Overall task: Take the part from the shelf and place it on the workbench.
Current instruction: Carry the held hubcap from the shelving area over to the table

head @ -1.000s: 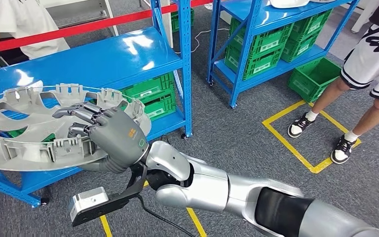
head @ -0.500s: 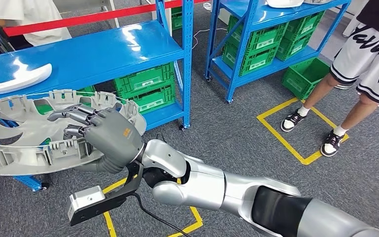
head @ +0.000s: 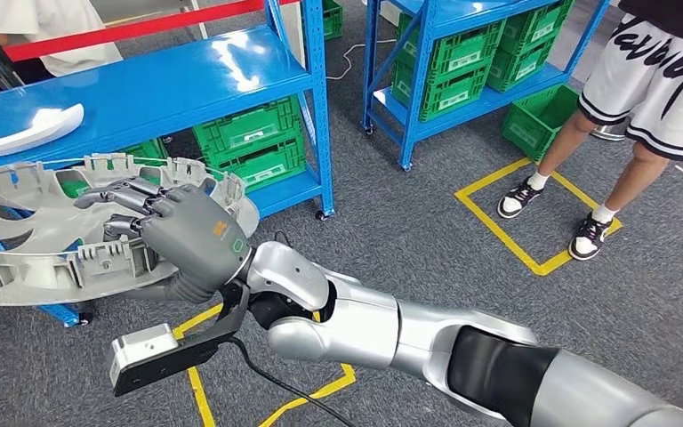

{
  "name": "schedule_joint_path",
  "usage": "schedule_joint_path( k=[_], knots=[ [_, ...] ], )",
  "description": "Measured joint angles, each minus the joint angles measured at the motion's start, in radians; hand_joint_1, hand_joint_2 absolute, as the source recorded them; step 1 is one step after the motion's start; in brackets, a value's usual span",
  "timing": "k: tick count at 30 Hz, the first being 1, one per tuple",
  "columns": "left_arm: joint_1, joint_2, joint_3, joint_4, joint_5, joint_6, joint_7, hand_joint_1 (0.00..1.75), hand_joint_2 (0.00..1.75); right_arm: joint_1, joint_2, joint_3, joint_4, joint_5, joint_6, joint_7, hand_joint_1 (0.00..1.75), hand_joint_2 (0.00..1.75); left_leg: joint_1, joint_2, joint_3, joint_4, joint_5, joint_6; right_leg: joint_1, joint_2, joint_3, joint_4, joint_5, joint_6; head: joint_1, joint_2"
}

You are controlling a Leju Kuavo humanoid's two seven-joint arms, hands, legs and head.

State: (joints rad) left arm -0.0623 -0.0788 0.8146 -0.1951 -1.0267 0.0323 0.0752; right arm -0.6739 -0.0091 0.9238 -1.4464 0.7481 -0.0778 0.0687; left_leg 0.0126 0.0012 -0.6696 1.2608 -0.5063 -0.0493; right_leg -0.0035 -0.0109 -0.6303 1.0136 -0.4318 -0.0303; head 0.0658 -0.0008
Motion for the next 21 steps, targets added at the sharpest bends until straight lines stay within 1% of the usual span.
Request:
schedule_joint_path(
  k=[1, 2, 3, 4, 5, 6, 7, 8, 9, 10, 11, 12, 13, 14, 15, 16, 17, 18, 19, 20, 21],
  knots=[
    [-0.001, 0.000, 0.000, 0.000, 0.000, 0.001, -0.001, 0.00, 1.75, 0.000, 0.000, 0.000, 0.001, 0.000, 0.000, 0.002, 1.75, 1.75, 0.001, 0.000, 0.052, -0.068, 0.007, 0.001, -0.001, 0.000, -0.014, 0.003, 0.009, 0.005, 0.000, 0.000],
    [-0.003, 0.000, 0.000, 0.000, -0.001, 0.001, -0.002, 0.00, 1.75, -0.001, 0.000, 0.000, 0.001, 0.000, 0.000, 0.003, 1.75, 1.75, -0.001, -0.002, 0.104, -0.143, 0.000, 0.004, 0.000, 0.000, -0.025, 0.007, 0.018, 0.010, 0.000, 0.000],
    [-0.004, 0.000, 0.001, 0.000, -0.002, 0.002, -0.004, 0.00, 1.75, -0.002, 0.000, 0.000, 0.001, 0.000, 0.000, 0.004, 1.75, 1.75, -0.003, -0.004, 0.141, -0.202, -0.014, 0.009, 0.000, 0.000, -0.032, 0.009, 0.027, 0.016, 0.001, 0.000],
    [-0.005, 0.000, 0.001, 0.000, -0.002, 0.002, -0.004, 0.00, 1.75, -0.003, 0.000, 0.000, 0.001, 0.000, 0.000, 0.003, 1.75, 1.75, -0.005, -0.005, 0.159, -0.236, -0.029, 0.016, 0.001, -0.001, -0.037, 0.010, 0.036, 0.021, 0.001, 0.000],
    [-0.005, 0.000, 0.001, 0.000, -0.003, 0.002, -0.004, 0.00, 1.75, -0.004, 0.000, 0.000, 0.002, -0.001, 0.001, 0.003, 1.75, 1.75, -0.008, -0.006, 0.162, -0.248, -0.029, 0.025, 0.002, -0.002, -0.040, 0.009, 0.045, 0.027, 0.002, 0.000],
    [-0.005, -0.001, 0.002, 0.001, -0.003, 0.002, -0.004, 0.00, 1.75, -0.005, 0.000, 0.000, 0.002, -0.002, 0.001, 0.002, 1.75, 1.75, -0.007, -0.005, 0.154, -0.246, -0.022, 0.035, 0.001, -0.001, -0.043, 0.008, 0.051, 0.032, 0.003, 0.000],
    [-0.004, -0.001, 0.002, 0.001, -0.003, 0.001, -0.003, 0.00, 1.75, -0.005, -0.001, 0.000, 0.003, -0.003, 0.002, 0.002, 1.75, 1.75, -0.006, -0.003, 0.146, -0.246, -0.013, 0.044, 0.000, 0.000, -0.049, 0.014, 0.044, 0.038, 0.003, 0.000],
    [-0.004, -0.001, 0.003, 0.001, -0.003, 0.001, -0.002, 0.00, 1.75, -0.005, -0.002, 0.000, 0.004, -0.004, 0.003, 0.002, 1.75, 1.75, -0.005, -0.001, 0.137, -0.247, -0.003, 0.054, -0.001, 0.002, -0.059, 0.036, 0.017, 0.044, 0.004, 0.000],
    [-0.003, -0.001, 0.004, 0.002, -0.003, 0.000, -0.001, 0.00, 1.75, -0.006, -0.004, 0.000, 0.006, -0.006, 0.004, 0.001, 1.75, 1.75, -0.004, 0.001, 0.125, -0.247, 0.009, 0.061, -0.003, 0.003, -0.073, 0.078, -0.026, 0.049, 0.004, 0.000],
    [-0.004, 0.000, 0.004, 0.001, -0.003, 0.000, -0.001, 0.00, 1.75, -0.006, -0.004, 0.000, 0.006, -0.008, 0.005, 0.000, 1.75, 1.75, -0.005, 0.002, 0.112, -0.246, 0.019, 0.066, -0.003, 0.005, -0.090, 0.138, -0.080, 0.053, 0.005, 0.000],
    [-0.004, 0.000, 0.004, 0.001, -0.003, 0.000, -0.002, 0.00, 1.75, -0.005, -0.005, 0.000, 0.007, -0.010, 0.006, -0.001, 1.75, 1.75, -0.006, 0.002, 0.097, -0.245, 0.030, 0.068, -0.003, 0.005, -0.106, 0.206, -0.126, 0.056, 0.005, 0.000],
    [-0.004, 0.000, 0.005, 0.001, -0.003, -0.001, -0.002, 0.00, 1.75, -0.005, -0.006, 0.000, 0.007, -0.013, 0.007, -0.003, 1.75, 1.75, -0.006, 0.003, 0.081, -0.243, 0.042, 0.068, -0.003, 0.005, -0.115, 0.265, -0.151, 0.057, 0.005, 0.000],
    [-0.004, 0.000, 0.005, 0.002, -0.003, -0.001, -0.002, 0.00, 1.75, -0.005, -0.007, 0.000, 0.008, -0.015, 0.008, -0.004, 1.75, 1.75, -0.007, 0.003, 0.064, -0.241, 0.053, 0.068, -0.003, 0.005, -0.112, 0.299, -0.152, 0.056, 0.005, 0.000],
    [-0.004, -0.001, 0.005, 0.002, -0.003, -0.001, -0.002, 0.00, 1.75, -0.005, -0.008, 0.000, 0.008, -0.017, 0.010, -0.006, 1.75, 1.75, -0.007, 0.003, 0.048, -0.238, 0.064, 0.067, -0.002, 0.005, -0.093, 0.301, -0.133, 0.054, 0.006, 0.000],
    [-0.004, -0.001, 0.006, 0.002, -0.003, -0.002, -0.002, 0.00, 1.75, -0.006, -0.009, 0.000, 0.008, -0.019, 0.011, -0.007, 1.75, 1.75, -0.008, 0.004, 0.031, -0.235, 0.075, 0.065, -0.001, 0.006, -0.056, 0.269, -0.106, 0.050, 0.006, 0.000],
    [-0.004, -0.001, 0.006, 0.002, -0.003, -0.002, -0.002, 0.00, 1.75, -0.007, -0.009, 0.000, 0.008, -0.021, 0.012, -0.008, 1.75, 1.75, -0.008, 0.004, 0.017, -0.232, 0.086, 0.063, 0.000, 0.006, -0.004, 0.210, -0.088, 0.044, 0.006, 0.000],
    [-0.004, -0.002, 0.006, 0.002, -0.004, -0.002, -0.002, 0.00, 1.75, -0.008, -0.009, 0.000, 0.008, -0.022, 0.012, -0.009, 1.75, 1.75, -0.009, 0.003, 0.006, -0.230, 0.095, 0.059, 0.003, 0.006, 0.053, 0.132, -0.090, 0.037, 0.006, 0.000],
    [-0.004, -0.002, 0.006, 0.002, -0.004, -0.002, -0.002, 0.00, 1.75, -0.010, -0.009, 0.000, 0.008, -0.023, 0.013, -0.009, 1.75, 1.75, -0.010, 0.003, -0.002, -0.229, 0.105, 0.055, 0.006, 0.006, 0.098, 0.066, -0.100, 0.032, 0.006, 0.000],
    [-0.004, -0.003, 0.006, 0.002, -0.004, -0.002, -0.002, 0.00, 1.75, -0.011, -0.010, 0.000, 0.008, -0.024, 0.013, -0.010, 1.75, 1.75, -0.010, 0.003, -0.006, -0.230, 0.115, 0.049, 0.009, 0.007, 0.125, 0.019, -0.114, 0.027, 0.006, 0.000],
    [-0.004, -0.004, 0.006, 0.002, -0.004, -0.002, -0.002, 0.00, 1.75, -0.012, -0.011, 0.000, 0.009, -0.025, 0.014, -0.011, 1.75, 1.75, -0.010, 0.003, -0.009, -0.234, 0.126, 0.042, 0.012, 0.007, 0.134, -0.005, -0.120, 0.023, 0.007, 0.000],
    [-0.003, -0.004, 0.006, 0.002, -0.004, -0.002, -0.003, 0.00, 1.75, -0.012, -0.012, 0.000, 0.009, -0.027, 0.014, -0.012, 1.75, 1.75, -0.009, 0.002, -0.010, -0.239, 0.137, 0.036, 0.010, 0.007, 0.127, -0.010, -0.113, 0.018, 0.007, 0.000]
  ],
)
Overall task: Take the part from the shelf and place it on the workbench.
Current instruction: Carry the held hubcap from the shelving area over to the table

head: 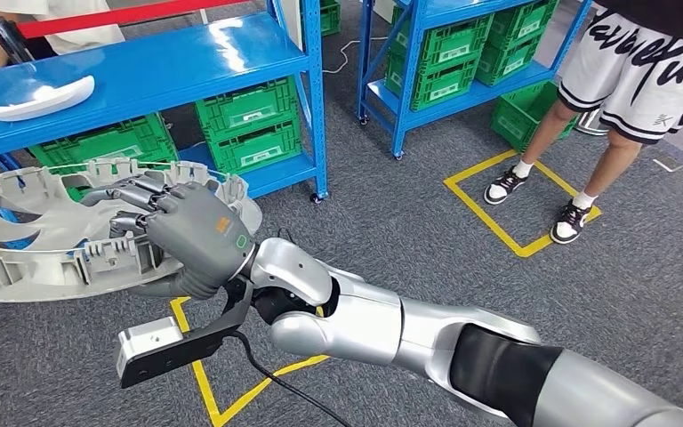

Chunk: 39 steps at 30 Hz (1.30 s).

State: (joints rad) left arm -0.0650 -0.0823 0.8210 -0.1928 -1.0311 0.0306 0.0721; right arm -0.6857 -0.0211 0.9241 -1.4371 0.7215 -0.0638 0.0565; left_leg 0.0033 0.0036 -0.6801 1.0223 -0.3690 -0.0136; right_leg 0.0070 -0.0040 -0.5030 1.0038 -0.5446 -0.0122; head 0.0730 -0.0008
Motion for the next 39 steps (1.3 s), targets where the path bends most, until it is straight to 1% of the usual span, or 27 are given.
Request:
schedule_joint_path(
  k=[1, 2, 4, 5, 6, 7, 8, 9, 10, 12, 13, 14, 16, 19, 21, 23, 24, 25, 26, 27, 28, 30, 31, 32, 35, 37, 39],
  knots=[
    [0.001, 0.000, 0.000, 0.000, 0.000, 0.000, -0.001, 0.00, 1.75, -0.001, -0.001, 0.000, 0.001, -0.001, 0.000, -0.001, 1.75, 1.75, 0.001, -0.001, -0.004, -0.001, 0.000, -0.006, -0.001, -0.002, -0.007, -0.003, 0.011, -0.007, 0.000, 0.000],
    [0.002, 0.001, 0.000, 0.001, 0.000, 0.000, -0.001, 0.00, 1.75, -0.001, -0.002, 0.000, 0.001, -0.003, 0.001, -0.001, 1.75, 1.75, 0.001, -0.002, -0.012, 0.011, -0.019, -0.012, -0.004, -0.004, -0.016, -0.006, 0.023, -0.015, 0.000, 0.000],
    [0.003, 0.001, 0.001, 0.001, 0.001, 0.000, -0.002, 0.00, 1.75, -0.001, -0.004, 0.001, 0.003, -0.007, 0.002, -0.002, 1.75, 1.75, 0.004, -0.004, -0.035, 0.090, -0.110, -0.022, -0.007, -0.006, -0.038, -0.008, 0.049, -0.026, -0.002, 0.000],
    [0.003, 0.001, 0.001, 0.002, 0.001, -0.001, -0.002, 0.00, 1.75, -0.001, -0.004, 0.002, 0.004, -0.008, 0.003, -0.002, 1.75, 1.75, 0.005, -0.004, -0.047, 0.152, -0.160, -0.026, -0.007, -0.006, -0.053, -0.006, 0.061, -0.029, -0.003, 0.000],
    [0.003, 0.001, 0.001, 0.002, 0.002, -0.001, -0.001, 0.00, 1.75, -0.001, -0.004, 0.003, 0.005, -0.009, 0.004, -0.002, 1.75, 1.75, 0.006, -0.004, -0.055, 0.214, -0.192, -0.029, -0.006, -0.006, -0.069, -0.004, 0.073, -0.029, -0.003, 0.000],
    [0.003, 0.001, 0.003, 0.002, 0.003, -0.002, -0.001, 0.00, 1.75, 0.000, -0.004, 0.005, 0.007, -0.009, 0.004, -0.002, 1.75, 1.75, 0.006, -0.004, -0.053, 0.258, -0.198, -0.032, -0.006, -0.006, -0.087, -0.001, 0.084, -0.029, -0.003, 0.000],
    [0.002, 0.001, 0.004, 0.002, 0.004, -0.004, 0.000, 0.00, 1.75, 0.000, -0.004, 0.007, 0.009, -0.010, 0.005, -0.002, 1.75, 1.75, 0.007, -0.003, -0.039, 0.276, -0.181, -0.033, -0.006, -0.006, -0.105, 0.002, 0.096, -0.027, -0.003, 0.000],
    [0.002, 0.002, 0.006, 0.002, 0.005, -0.005, 0.000, 0.00, 1.75, 0.000, -0.004, 0.009, 0.011, -0.010, 0.005, -0.001, 1.75, 1.75, 0.007, -0.003, -0.010, 0.262, -0.153, -0.033, -0.006, -0.006, -0.123, 0.006, 0.108, -0.025, -0.003, 0.000],
    [0.000, 0.002, 0.008, 0.001, 0.006, -0.007, 0.000, 0.00, 1.75, 0.000, -0.004, 0.010, 0.012, -0.010, 0.005, -0.001, 1.75, 1.75, 0.007, -0.004, 0.035, 0.217, -0.132, -0.030, -0.006, -0.006, -0.139, 0.010, 0.118, -0.022, -0.003, 0.000],
    [-0.003, 0.003, 0.009, 0.000, 0.010, -0.019, -0.008, 0.00, 1.75, -0.001, -0.004, 0.010, 0.013, -0.010, 0.006, 0.000, 1.75, 1.75, 0.003, -0.005, 0.144, 0.076, -0.150, -0.020, -0.003, -0.006, -0.163, 0.016, 0.136, -0.013, -0.003, 0.000],
    [-0.005, 0.003, 0.010, 0.000, 0.012, -0.030, -0.014, 0.00, 1.75, -0.001, -0.004, 0.010, 0.013, -0.010, 0.007, 0.001, 1.75, 1.75, 0.001, -0.006, 0.178, 0.021, -0.170, -0.014, -0.003, -0.007, -0.168, 0.017, 0.145, -0.008, -0.002, 0.000],
    [-0.006, 0.003, 0.010, 0.000, 0.010, -0.044, -0.018, 0.00, 1.75, -0.001, -0.003, 0.010, 0.013, -0.010, 0.008, 0.001, 1.75, 1.75, -0.002, -0.006, 0.195, -0.014, -0.185, -0.007, -0.003, -0.008, -0.172, 0.016, 0.153, -0.002, -0.001, 0.000],
    [-0.004, 0.003, 0.011, 0.001, 0.001, -0.068, -0.017, 0.00, 1.75, -0.002, -0.003, 0.011, 0.014, -0.010, 0.011, 0.000, 1.75, 1.75, -0.003, -0.004, 0.188, -0.026, -0.178, 0.010, -0.005, -0.008, -0.175, 0.016, 0.164, 0.010, -0.002, 0.000],
    [-0.001, 0.002, 0.011, 0.002, -0.010, -0.078, -0.013, 0.00, 1.75, -0.002, -0.003, 0.012, 0.016, -0.007, 0.013, 0.001, 1.75, 1.75, 0.002, 0.001, 0.180, -0.028, -0.160, 0.026, -0.008, -0.003, -0.190, 0.045, 0.136, 0.022, -0.001, 0.000],
    [-0.001, 0.002, 0.011, 0.002, -0.011, -0.078, -0.013, 0.00, 1.75, -0.002, -0.004, 0.012, 0.017, -0.006, 0.013, 0.001, 1.75, 1.75, 0.002, 0.001, 0.178, -0.028, -0.158, 0.029, -0.008, -0.003, -0.195, 0.057, 0.123, 0.024, 0.000, 0.000],
    [-0.001, 0.003, 0.011, 0.002, -0.011, -0.078, -0.014, 0.00, 1.75, -0.002, -0.004, 0.012, 0.017, -0.002, 0.012, 0.001, 1.75, 1.75, 0.002, 0.002, 0.172, -0.027, -0.152, 0.031, -0.009, -0.002, -0.209, 0.093, 0.096, 0.026, 0.000, 0.000],
    [-0.001, 0.003, 0.011, 0.002, -0.012, -0.077, -0.015, 0.00, 1.75, -0.002, -0.004, 0.012, 0.017, 0.001, 0.012, 0.001, 1.75, 1.75, 0.002, 0.002, 0.167, -0.026, -0.148, 0.033, -0.011, -0.002, -0.222, 0.128, 0.071, 0.028, 0.000, 0.000],
    [-0.001, 0.003, 0.011, 0.002, -0.012, -0.077, -0.017, 0.00, 1.75, 0.000, -0.004, 0.012, 0.018, 0.006, 0.012, 0.002, 1.75, 1.75, 0.002, 0.002, 0.152, -0.022, -0.138, 0.032, -0.013, -0.002, -0.239, 0.193, 0.035, 0.032, 0.000, 0.000],
    [0.000, 0.003, 0.011, 0.002, -0.013, -0.076, -0.019, 0.00, 1.75, 0.002, -0.005, 0.012, 0.020, 0.013, 0.012, 0.003, 1.75, 1.75, 0.003, 0.000, 0.136, -0.017, -0.130, 0.030, -0.015, -0.002, -0.241, 0.235, 0.012, 0.035, -0.001, 0.000],
    [0.001, 0.002, 0.011, 0.002, -0.014, -0.076, -0.020, 0.00, 1.75, 0.005, -0.005, 0.013, 0.021, 0.020, 0.013, 0.004, 1.75, 1.75, 0.004, -0.003, 0.119, -0.010, -0.121, 0.026, -0.017, -0.001, -0.224, 0.245, 0.003, 0.037, -0.001, 0.000],
    [0.002, 0.002, 0.011, 0.002, -0.015, -0.075, -0.021, 0.00, 1.75, 0.006, -0.005, 0.013, 0.023, 0.030, 0.014, 0.004, 1.75, 1.75, 0.005, -0.007, 0.102, -0.002, -0.114, 0.022, -0.019, 0.003, -0.186, 0.216, 0.009, 0.038, 0.000, 0.000],
    [0.001, 0.002, 0.011, 0.002, -0.018, -0.073, -0.020, 0.00, 1.75, 0.007, -0.005, 0.013, 0.023, 0.046, 0.017, 0.003, 1.75, 1.75, 0.006, -0.016, 0.085, 0.010, -0.108, 0.012, -0.021, 0.024, -0.100, 0.084, 0.036, 0.032, -0.001, 0.000],
    [-0.001, 0.002, 0.011, 0.002, -0.018, -0.071, -0.020, 0.00, 1.75, 0.008, -0.005, 0.013, 0.022, 0.053, 0.020, 0.002, 1.75, 1.75, 0.005, -0.019, 0.079, 0.013, -0.105, 0.006, -0.020, 0.031, -0.080, 0.048, 0.039, 0.027, -0.001, 0.000],
    [-0.002, 0.002, 0.011, 0.002, -0.018, -0.068, -0.020, 0.00, 1.75, 0.008, -0.004, 0.013, 0.022, 0.059, 0.022, 0.001, 1.75, 1.75, 0.005, -0.023, 0.074, 0.014, -0.101, -0.001, -0.018, 0.033, -0.076, 0.036, 0.038, 0.021, 0.000, 0.000],
    [-0.001, 0.003, 0.011, 0.001, -0.019, -0.064, -0.020, 0.00, 1.75, 0.010, -0.003, 0.013, 0.022, 0.072, 0.028, -0.001, 1.75, 1.75, 0.009, -0.031, 0.066, 0.015, -0.095, -0.021, -0.015, 0.012, -0.080, 0.031, 0.053, -0.003, 0.000, 0.000],
    [0.001, 0.004, 0.011, 0.001, -0.020, -0.063, -0.021, 0.00, 1.75, 0.011, -0.002, 0.013, 0.022, 0.080, 0.029, -0.001, 1.75, 1.75, 0.010, -0.025, 0.040, 0.070, -0.135, -0.030, -0.018, -0.003, -0.083, 0.025, 0.062, -0.017, -0.003, 0.000],
    [0.001, 0.004, 0.011, 0.001, -0.022, -0.062, -0.021, 0.00, 1.75, 0.013, -0.001, 0.013, 0.022, 0.085, 0.031, -0.001, 1.75, 1.75, 0.011, -0.018, -0.008, 0.189, -0.202, -0.038, -0.016, -0.017, -0.089, 0.025, 0.066, -0.023, -0.005, 0.000]
  ],
)
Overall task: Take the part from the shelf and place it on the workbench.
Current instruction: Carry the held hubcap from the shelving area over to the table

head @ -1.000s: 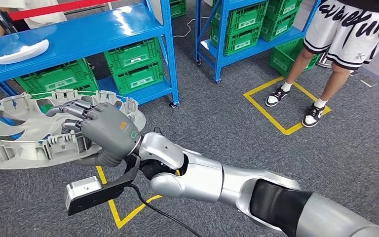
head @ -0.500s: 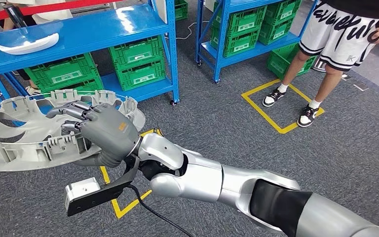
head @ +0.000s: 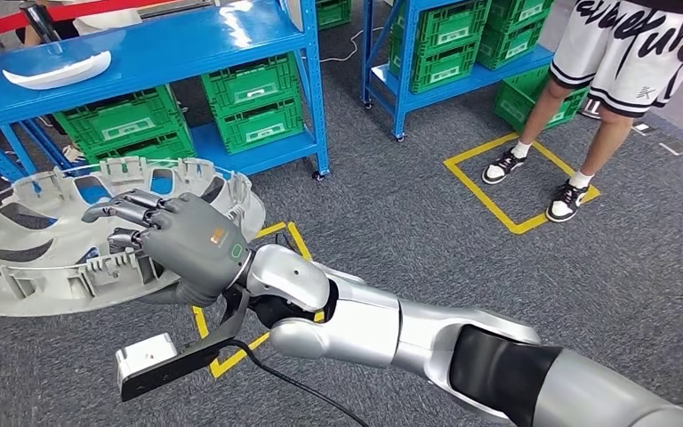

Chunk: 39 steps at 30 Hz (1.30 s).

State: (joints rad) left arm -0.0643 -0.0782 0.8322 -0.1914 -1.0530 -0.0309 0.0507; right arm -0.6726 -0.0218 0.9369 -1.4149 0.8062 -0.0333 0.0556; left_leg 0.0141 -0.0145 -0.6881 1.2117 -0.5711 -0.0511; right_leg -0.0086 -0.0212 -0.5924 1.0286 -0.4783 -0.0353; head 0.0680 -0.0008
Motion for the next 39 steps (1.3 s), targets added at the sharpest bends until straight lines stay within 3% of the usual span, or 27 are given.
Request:
schedule_joint_path(
  k=[2, 3, 5, 7, 8, 10, 12, 13, 15, 17, 18, 19, 21, 23, 25, 26, 28, 30, 31, 33, 34, 37, 39],
  knots=[
    [0.002, 0.000, 0.000, 0.000, -0.002, 0.000, 0.000, 0.00, 1.75, 0.004, 0.000, 0.000, 0.000, 0.002, 0.001, 0.000, 1.75, 1.75, 0.000, 0.002, -0.025, 0.077, -0.027, -0.003, 0.003, -0.015, -0.006, 0.002, 0.003, -0.002, 0.000, 0.000],
    [0.004, 0.000, 0.000, 0.000, -0.003, 0.000, 0.000, 0.00, 1.75, 0.006, 0.000, 0.000, 0.000, 0.002, 0.002, 0.000, 1.75, 1.75, 0.000, 0.005, -0.012, 0.066, -0.015, -0.002, 0.003, -0.023, -0.009, 0.004, 0.004, -0.002, 0.000, 0.000],
    [0.005, 0.000, 0.000, 0.000, -0.005, 0.002, 0.000, 0.00, 1.75, 0.008, 0.001, 0.000, 0.000, 0.005, 0.006, -0.001, 1.75, 1.75, -0.002, 0.028, 0.061, -0.054, 0.035, 0.004, 0.005, -0.039, -0.012, 0.008, 0.005, 0.001, 0.000, 0.000],
    [0.003, 0.000, 0.000, 0.000, -0.007, 0.005, -0.001, 0.00, 1.75, 0.008, 0.002, 0.000, -0.001, 0.010, 0.009, -0.001, 1.75, 1.75, -0.009, 0.057, 0.117, -0.162, 0.065, 0.019, 0.009, -0.053, -0.014, 0.011, 0.007, 0.008, 0.001, 0.000],
    [0.002, 0.000, 0.000, 0.000, -0.008, 0.005, -0.001, 0.00, 1.75, 0.008, 0.002, 0.000, -0.001, 0.012, 0.011, -0.001, 1.75, 1.75, -0.012, 0.062, 0.123, -0.181, 0.067, 0.026, 0.011, -0.060, -0.014, 0.011, 0.008, 0.013, 0.001, 0.000],
    [0.003, 0.000, 0.000, 0.000, -0.009, 0.005, -0.002, 0.00, 1.75, 0.008, 0.003, 0.000, -0.002, 0.016, 0.013, -0.002, 1.75, 1.75, -0.014, 0.045, 0.118, -0.184, 0.074, 0.041, 0.013, -0.073, -0.014, 0.009, 0.012, 0.024, 0.002, 0.000],
    [0.006, -0.001, 0.000, 0.000, -0.009, 0.005, -0.001, 0.00, 1.75, 0.008, 0.003, 0.000, -0.002, 0.019, 0.016, -0.002, 1.75, 1.75, -0.009, 0.030, 0.117, -0.190, 0.085, 0.053, 0.009, -0.055, -0.021, 0.026, -0.004, 0.037, 0.003, 0.000],
    [0.006, -0.002, 0.000, 0.000, -0.009, 0.006, -0.001, 0.00, 1.75, 0.009, 0.003, 0.000, -0.003, 0.020, 0.017, -0.003, 1.75, 1.75, -0.007, 0.022, 0.116, -0.193, 0.091, 0.060, 0.007, -0.034, -0.035, 0.060, -0.028, 0.043, 0.004, 0.000],
    [0.005, -0.003, 0.001, 0.000, -0.010, 0.006, -0.001, 0.00, 1.75, 0.012, 0.002, 0.000, -0.003, 0.024, 0.020, -0.003, 1.75, 1.75, -0.005, 0.006, 0.107, -0.194, 0.100, 0.067, 0.004, 0.004, -0.087, 0.181, -0.097, 0.050, 0.006, 0.000],
    [0.006, -0.005, 0.001, 0.000, -0.011, 0.008, -0.001, 0.00, 1.75, 0.017, 0.002, 0.000, -0.003, 0.028, 0.025, -0.003, 1.75, 1.75, -0.005, -0.015, 0.097, -0.190, 0.105, 0.067, 0.003, 0.014, -0.128, 0.276, -0.131, 0.052, 0.006, 0.000],
    [0.007, -0.006, 0.001, 0.000, -0.012, 0.009, -0.001, 0.00, 1.75, 0.019, 0.002, 0.000, -0.003, 0.029, 0.027, -0.004, 1.75, 1.75, -0.005, -0.027, 0.093, -0.187, 0.106, 0.065, 0.002, 0.015, -0.124, 0.274, -0.120, 0.051, 0.006, 0.000],
    [0.007, -0.006, 0.001, 0.000, -0.013, 0.009, 0.000, 0.00, 1.75, 0.020, 0.002, 0.000, -0.004, 0.030, 0.029, -0.004, 1.75, 1.75, -0.005, -0.039, 0.089, -0.184, 0.108, 0.063, 0.001, 0.020, -0.101, 0.234, -0.094, 0.049, 0.006, 0.000],
    [0.007, -0.009, 0.001, 0.000, -0.017, 0.010, 0.001, 0.00, 1.75, 0.020, 0.002, 0.000, -0.007, 0.031, 0.031, -0.006, 1.75, 1.75, -0.005, -0.061, 0.082, -0.177, 0.109, 0.057, -0.002, 0.050, -0.031, 0.103, -0.040, 0.045, 0.006, 0.000],
    [0.005, -0.010, 0.001, 0.000, -0.022, 0.010, 0.001, 0.00, 1.75, 0.020, 0.002, 0.000, -0.013, 0.033, 0.032, -0.009, 1.75, 1.75, -0.006, -0.079, 0.073, -0.172, 0.113, 0.046, -0.004, 0.075, 0.005, 0.027, -0.022, 0.039, 0.006, 0.000],
    [0.007, -0.010, 0.001, 0.000, -0.028, 0.008, 0.002, 0.00, 1.75, 0.020, 0.002, 0.000, -0.019, 0.037, 0.032, -0.011, 1.75, 1.75, -0.003, -0.095, 0.066, -0.176, 0.120, 0.030, -0.001, 0.066, 0.006, 0.017, -0.019, 0.029, 0.006, 0.000],
    [0.009, -0.009, 0.001, 0.000, -0.031, 0.007, 0.002, 0.00, 1.75, 0.020, 0.003, 0.000, -0.021, 0.038, 0.032, -0.011, 1.75, 1.75, -0.002, -0.091, 0.063, -0.176, 0.121, 0.024, -0.001, 0.056, 0.007, 0.013, -0.016, 0.022, 0.006, 0.000],
    [0.009, -0.008, 0.001, 0.000, -0.035, 0.006, 0.002, 0.00, 1.75, 0.020, 0.004, 0.000, -0.026, 0.039, 0.033, -0.012, 1.75, 1.75, -0.003, -0.052, 0.043, -0.140, 0.096, 0.014, -0.003, 0.035, 0.009, 0.005, -0.009, 0.008, 0.001, 0.000],
    [0.005, -0.008, 0.001, 0.000, -0.039, 0.006, 0.002, 0.00, 1.75, 0.020, 0.004, -0.001, -0.028, 0.041, 0.033, -0.012, 1.75, 1.75, -0.003, -0.008, -0.005, -0.032, 0.036, 0.006, -0.002, 0.012, 0.008, 0.003, -0.007, 0.001, -0.004, 0.000],
    [0.004, -0.008, 0.001, 0.000, -0.040, 0.005, 0.002, 0.00, 1.75, 0.020, 0.003, -0.001, -0.028, 0.042, 0.033, -0.012, 1.75, 1.75, -0.002, -0.002, -0.032, 0.031, 0.008, 0.003, -0.002, -0.001, 0.006, 0.003, -0.007, -0.001, -0.004, 0.000],
    [0.004, -0.007, 0.001, 0.000, -0.043, 0.005, 0.002, 0.00, 1.75, 0.020, 0.002, -0.001, -0.028, 0.043, 0.033, -0.012, 1.75, 1.75, -0.001, 0.004, -0.049, 0.085, -0.002, -0.001, -0.001, -0.024, 0.004, 0.004, -0.007, -0.001, -0.005, 0.000],
    [0.005, -0.007, 0.001, 0.000, -0.045, 0.006, 0.002, 0.00, 1.75, 0.020, 0.002, -0.002, -0.028, 0.042, 0.034, -0.012, 1.75, 1.75, 0.000, 0.009, -0.028, 0.054, 0.019, -0.001, -0.001, -0.036, 0.004, 0.005, -0.007, -0.001, -0.005, 0.000],
    [0.003, -0.006, 0.001, -0.001, -0.047, 0.010, 0.002, 0.00, 1.75, 0.020, 0.002, -0.002, -0.032, 0.042, 0.034, -0.011, 1.75, 1.75, -0.004, 0.057, 0.078, -0.133, 0.087, 0.007, 0.004, -0.066, 0.005, 0.010, -0.010, 0.008, -0.005, 0.000],
    [0.000, -0.006, 0.001, -0.001, -0.047, 0.012, 0.002, 0.00, 1.75, 0.018, 0.001, -0.003, -0.035, 0.042, 0.034, -0.013, 1.75, 1.75, -0.010, 0.068, 0.095, -0.176, 0.091, 0.022, 0.010, -0.083, 0.004, 0.011, -0.011, 0.019, -0.004, 0.000]
  ],
)
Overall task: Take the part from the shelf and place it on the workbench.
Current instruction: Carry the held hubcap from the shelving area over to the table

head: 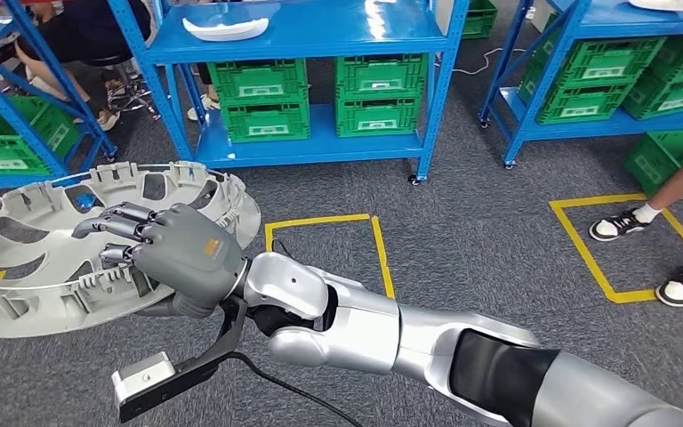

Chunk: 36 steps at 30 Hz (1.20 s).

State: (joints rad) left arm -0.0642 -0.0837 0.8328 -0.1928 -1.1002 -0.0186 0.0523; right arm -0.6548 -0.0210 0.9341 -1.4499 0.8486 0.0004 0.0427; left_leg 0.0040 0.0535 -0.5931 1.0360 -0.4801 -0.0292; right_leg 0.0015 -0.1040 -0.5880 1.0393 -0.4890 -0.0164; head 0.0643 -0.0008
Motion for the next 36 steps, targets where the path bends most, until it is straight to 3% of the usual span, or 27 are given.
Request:
schedule_joint_path(
  k=[2, 4, 6, 8, 9, 10, 11, 13, 15, 17, 18, 20, 22, 24, 25, 26, 27, 29, 30, 32, 34, 36],
  knots=[
    [0.003, 0.000, 0.000, 0.001, 0.000, 0.002, 0.000, 0.00, 1.75, -0.002, 0.000, 0.000, -0.001, 0.000, 0.000, -0.002, 1.75, 1.75, 0.001, -0.022, -0.004, -0.001, 0.007, 0.015, 0.000, -0.012, 0.001, 0.000, -0.001, 0.012, 0.002, 0.000],
    [0.005, -0.002, 0.000, 0.001, 0.001, 0.004, 0.002, 0.00, 1.75, -0.002, -0.001, 0.000, -0.002, -0.001, 0.000, -0.002, 1.75, 1.75, 0.004, -0.041, -0.007, -0.004, 0.014, 0.027, -0.005, 0.020, -0.010, 0.031, -0.025, 0.024, 0.002, 0.000],
    [0.004, -0.004, 0.000, 0.001, 0.002, 0.006, 0.003, 0.00, 1.75, -0.002, -0.003, 0.000, -0.003, -0.002, 0.000, -0.003, 1.75, 1.75, 0.005, -0.059, -0.013, -0.005, 0.019, 0.037, -0.008, 0.074, -0.057, 0.135, -0.085, 0.031, 0.005, 0.000],
    [0.002, -0.005, 0.000, 0.001, 0.002, 0.008, 0.004, 0.00, 1.75, 0.002, -0.008, 0.000, -0.004, -0.002, 0.000, -0.003, 1.75, 1.75, 0.004, -0.082, -0.020, -0.004, 0.023, 0.042, -0.008, 0.095, -0.114, 0.254, -0.132, 0.032, 0.007, 0.000],
    [0.003, -0.005, 0.000, 0.001, 0.002, 0.009, 0.005, 0.00, 1.75, 0.005, -0.009, 0.000, -0.004, -0.002, 0.000, -0.003, 1.75, 1.75, 0.003, -0.094, -0.022, -0.004, 0.024, 0.042, -0.007, 0.098, -0.124, 0.274, -0.131, 0.031, 0.007, 0.000],
    [0.004, -0.006, 0.000, 0.001, 0.002, 0.012, 0.005, 0.00, 1.75, 0.007, -0.011, 0.000, -0.004, -0.002, 0.000, -0.003, 1.75, 1.75, 0.003, -0.107, -0.023, -0.002, 0.025, 0.041, -0.007, 0.101, -0.113, 0.254, -0.110, 0.028, 0.007, 0.000],
    [0.005, -0.007, 0.000, 0.001, 0.001, 0.014, 0.006, 0.00, 1.75, 0.009, -0.012, 0.000, -0.006, -0.001, 0.000, -0.003, 1.75, 1.75, 0.003, -0.121, -0.023, -0.001, 0.027, 0.040, -0.008, 0.108, -0.083, 0.196, -0.076, 0.024, 0.007, 0.000],
    [0.005, -0.009, 0.000, 0.001, 0.001, 0.018, 0.003, 0.00, 1.75, 0.010, -0.014, 0.000, -0.010, 0.002, 0.000, -0.003, 1.75, 1.75, 0.003, -0.145, -0.026, 0.002, 0.029, 0.033, -0.008, 0.143, -0.018, 0.064, -0.025, 0.016, 0.007, 0.000],
    [0.005, -0.012, 0.000, 0.001, 0.001, 0.023, -0.002, 0.00, 1.75, 0.011, -0.016, 0.000, -0.017, 0.007, -0.001, -0.003, 1.75, 1.75, 0.004, -0.161, -0.033, 0.002, 0.034, 0.022, -0.006, 0.164, 0.007, 0.006, -0.013, 0.012, 0.007, 0.000],
    [0.008, -0.012, 0.000, 0.001, 0.001, 0.027, -0.006, 0.00, 1.75, 0.011, -0.018, 0.000, -0.022, 0.011, -0.001, -0.003, 1.75, 1.75, 0.007, -0.175, -0.038, -0.003, 0.039, 0.007, -0.005, 0.148, 0.007, -0.001, -0.007, 0.004, 0.008, 0.000],
    [0.010, -0.011, 0.000, 0.001, 0.001, 0.029, -0.006, 0.00, 1.75, 0.011, -0.018, 0.000, -0.024, 0.012, -0.001, -0.004, 1.75, 1.75, 0.006, -0.167, -0.042, 0.000, 0.038, 0.002, -0.006, 0.139, 0.010, -0.006, -0.003, -0.002, 0.007, 0.000],
    [0.010, -0.010, 0.000, 0.001, 0.001, 0.035, -0.002, 0.00, 1.75, 0.012, -0.020, 0.000, -0.027, 0.013, -0.002, -0.007, 1.75, 1.75, 0.003, -0.120, -0.067, 0.048, 0.006, -0.009, -0.010, 0.116, 0.015, -0.017, 0.003, -0.015, 0.001, 0.000],
    [0.008, -0.010, 0.000, 0.001, 0.000, 0.042, 0.006, 0.00, 1.75, 0.013, -0.024, 0.000, -0.027, 0.014, -0.003, -0.009, 1.75, 1.75, 0.005, -0.075, -0.117, 0.159, -0.052, -0.018, -0.009, 0.091, 0.015, -0.018, 0.003, -0.021, -0.003, 0.000],
    [0.007, -0.010, 0.000, 0.001, 0.000, 0.045, 0.014, 0.00, 1.75, 0.015, -0.029, 0.000, -0.027, 0.014, -0.004, -0.013, 1.75, 1.75, 0.009, -0.065, -0.151, 0.239, -0.078, -0.026, -0.008, 0.065, 0.014, -0.017, 0.002, -0.022, -0.004, 0.000],
    [0.008, -0.010, 0.000, 0.001, 0.000, 0.045, 0.017, 0.00, 1.75, 0.016, -0.030, 0.000, -0.027, 0.012, -0.004, -0.016, 1.75, 1.75, 0.010, -0.061, -0.145, 0.234, -0.067, -0.028, -0.008, 0.054, 0.014, -0.016, 0.001, -0.022, -0.005, 0.000],
    [0.009, -0.009, 0.000, 0.001, 0.000, 0.045, 0.019, 0.00, 1.75, 0.016, -0.031, 0.000, -0.027, 0.011, -0.004, -0.020, 1.75, 1.75, 0.012, -0.053, -0.120, 0.193, -0.042, -0.028, -0.009, 0.042, 0.013, -0.015, 0.000, -0.020, -0.005, 0.000],
    [0.009, -0.008, 0.001, 0.001, 0.001, 0.045, 0.020, 0.00, 1.75, 0.016, -0.031, 0.000, -0.027, 0.009, -0.004, -0.023, 1.75, 1.75, 0.012, -0.038, -0.083, 0.129, -0.014, -0.028, -0.009, 0.032, 0.014, -0.013, -0.002, -0.016, -0.005, 0.000],
    [0.006, -0.008, 0.002, 0.001, 0.002, 0.046, 0.019, 0.00, 1.75, 0.014, -0.031, 0.000, -0.027, 0.005, -0.005, -0.026, 1.75, 1.75, 0.008, -0.005, -0.026, 0.025, 0.016, -0.017, -0.004, 0.013, 0.014, -0.007, -0.008, -0.006, -0.004, 0.000],
    [0.005, -0.009, 0.003, 0.000, 0.003, 0.046, 0.019, 0.00, 1.75, 0.012, -0.031, 0.000, -0.027, 0.003, -0.005, -0.027, 1.75, 1.75, 0.005, 0.002, -0.016, 0.004, 0.019, -0.009, -0.001, 0.005, 0.014, -0.005, -0.010, 0.000, -0.003, 0.000],
    [0.007, -0.008, 0.004, 0.000, 0.006, 0.047, 0.018, 0.00, 1.75, 0.008, -0.030, 0.000, -0.026, 0.000, -0.006, -0.030, 1.75, 1.75, 0.003, -0.015, -0.019, -0.001, 0.020, 0.008, 0.001, -0.012, 0.017, -0.007, -0.012, 0.011, -0.001, 0.000],
    [0.010, -0.008, 0.005, 0.000, 0.008, 0.047, 0.018, 0.00, 1.75, 0.005, -0.028, 0.000, -0.026, -0.002, -0.006, -0.031, 1.75, 1.75, 0.005, -0.035, -0.020, -0.004, 0.025, 0.021, -0.004, 0.008, 0.015, 0.010, -0.028, 0.024, 0.000, 0.000],
    [0.008, -0.007, 0.008, 0.000, 0.012, 0.049, 0.018, 0.00, 1.75, 0.004, -0.028, 0.000, -0.026, -0.003, -0.006, -0.034, 1.75, 1.75, 0.007, -0.055, -0.021, -0.007, 0.029, 0.031, -0.008, 0.064, -0.024, 0.098, -0.080, 0.032, 0.004, 0.000]
  ],
)
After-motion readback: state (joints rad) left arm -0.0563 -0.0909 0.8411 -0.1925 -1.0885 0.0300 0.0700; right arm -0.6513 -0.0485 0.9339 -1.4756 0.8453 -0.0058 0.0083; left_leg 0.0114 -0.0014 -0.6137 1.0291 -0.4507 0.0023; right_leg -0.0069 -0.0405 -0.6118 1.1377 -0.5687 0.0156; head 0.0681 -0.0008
